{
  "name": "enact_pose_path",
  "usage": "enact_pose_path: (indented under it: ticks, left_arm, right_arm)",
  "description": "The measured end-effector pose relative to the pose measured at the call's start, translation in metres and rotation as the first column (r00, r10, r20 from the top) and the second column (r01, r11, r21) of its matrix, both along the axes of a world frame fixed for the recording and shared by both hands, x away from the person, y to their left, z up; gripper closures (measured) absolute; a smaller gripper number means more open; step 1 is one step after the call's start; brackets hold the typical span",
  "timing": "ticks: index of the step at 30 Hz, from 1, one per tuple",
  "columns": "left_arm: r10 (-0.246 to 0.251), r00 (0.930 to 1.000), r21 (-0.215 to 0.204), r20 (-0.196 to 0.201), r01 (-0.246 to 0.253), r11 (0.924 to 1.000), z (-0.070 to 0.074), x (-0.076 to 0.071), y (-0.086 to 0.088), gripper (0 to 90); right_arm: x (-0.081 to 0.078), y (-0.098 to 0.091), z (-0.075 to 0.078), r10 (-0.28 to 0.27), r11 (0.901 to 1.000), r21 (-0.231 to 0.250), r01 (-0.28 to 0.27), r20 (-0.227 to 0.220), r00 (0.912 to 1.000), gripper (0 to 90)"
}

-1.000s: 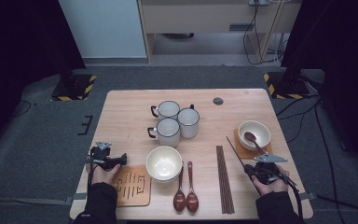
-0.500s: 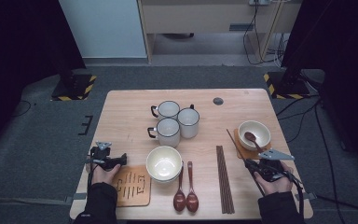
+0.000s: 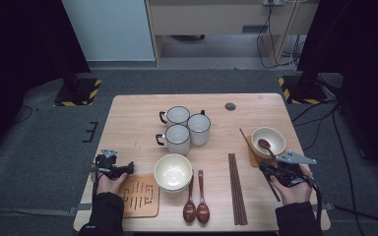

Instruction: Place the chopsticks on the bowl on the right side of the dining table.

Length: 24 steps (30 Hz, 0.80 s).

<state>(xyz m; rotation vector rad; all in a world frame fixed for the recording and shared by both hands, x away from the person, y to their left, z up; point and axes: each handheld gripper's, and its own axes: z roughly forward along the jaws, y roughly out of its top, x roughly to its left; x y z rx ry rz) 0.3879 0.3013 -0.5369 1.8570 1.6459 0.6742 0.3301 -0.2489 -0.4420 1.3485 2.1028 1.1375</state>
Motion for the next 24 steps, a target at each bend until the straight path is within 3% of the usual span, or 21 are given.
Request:
enact_pose_path:
  ticks: [24]
  left_arm:
    - [0.000,1.0000,0.000,0.000,0.000,1.0000,0.000,0.000,0.000,0.0]
  right_arm:
    - [0.009,0.001,0.031,0.009,0.9990,0.043,-0.012,0.057,0.9983,85.1]
